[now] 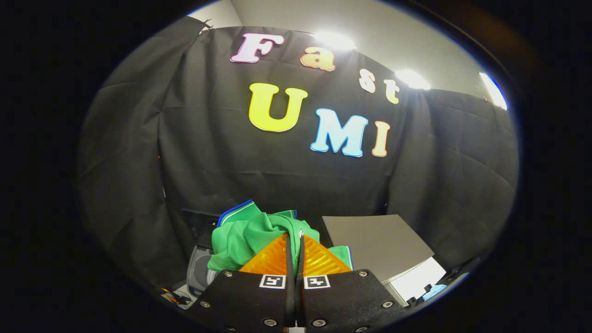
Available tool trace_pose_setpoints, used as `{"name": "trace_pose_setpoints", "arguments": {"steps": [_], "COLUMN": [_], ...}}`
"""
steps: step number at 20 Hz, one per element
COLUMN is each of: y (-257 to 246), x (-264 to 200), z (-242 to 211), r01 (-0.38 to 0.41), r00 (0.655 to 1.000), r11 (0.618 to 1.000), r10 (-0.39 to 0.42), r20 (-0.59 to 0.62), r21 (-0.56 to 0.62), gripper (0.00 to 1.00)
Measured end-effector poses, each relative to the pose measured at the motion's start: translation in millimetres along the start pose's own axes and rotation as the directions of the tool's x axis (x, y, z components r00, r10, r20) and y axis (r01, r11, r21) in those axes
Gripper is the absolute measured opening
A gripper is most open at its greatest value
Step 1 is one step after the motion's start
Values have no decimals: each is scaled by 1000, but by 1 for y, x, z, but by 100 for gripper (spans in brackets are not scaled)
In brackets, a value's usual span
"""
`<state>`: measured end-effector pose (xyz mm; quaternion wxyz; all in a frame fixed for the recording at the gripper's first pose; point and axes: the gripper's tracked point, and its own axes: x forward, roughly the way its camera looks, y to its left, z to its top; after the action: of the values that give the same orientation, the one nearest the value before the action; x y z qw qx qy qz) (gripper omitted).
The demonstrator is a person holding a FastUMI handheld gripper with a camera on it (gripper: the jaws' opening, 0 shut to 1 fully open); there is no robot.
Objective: Put the clothes into the washing machine and then close the washing machine lid.
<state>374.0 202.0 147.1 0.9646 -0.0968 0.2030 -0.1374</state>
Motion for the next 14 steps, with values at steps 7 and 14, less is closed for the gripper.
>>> {"name": "trace_pose_setpoints", "arguments": {"steps": [7, 14], "y": [61, 93], "x": [-13, 9], "z": [-11, -37], "r01": [-76, -113], "r00": [997, 992], "r11": [997, 992], "r10": [76, 111], "r20": [-11, -56], "r21": [0, -49], "gripper": [0, 0]}}
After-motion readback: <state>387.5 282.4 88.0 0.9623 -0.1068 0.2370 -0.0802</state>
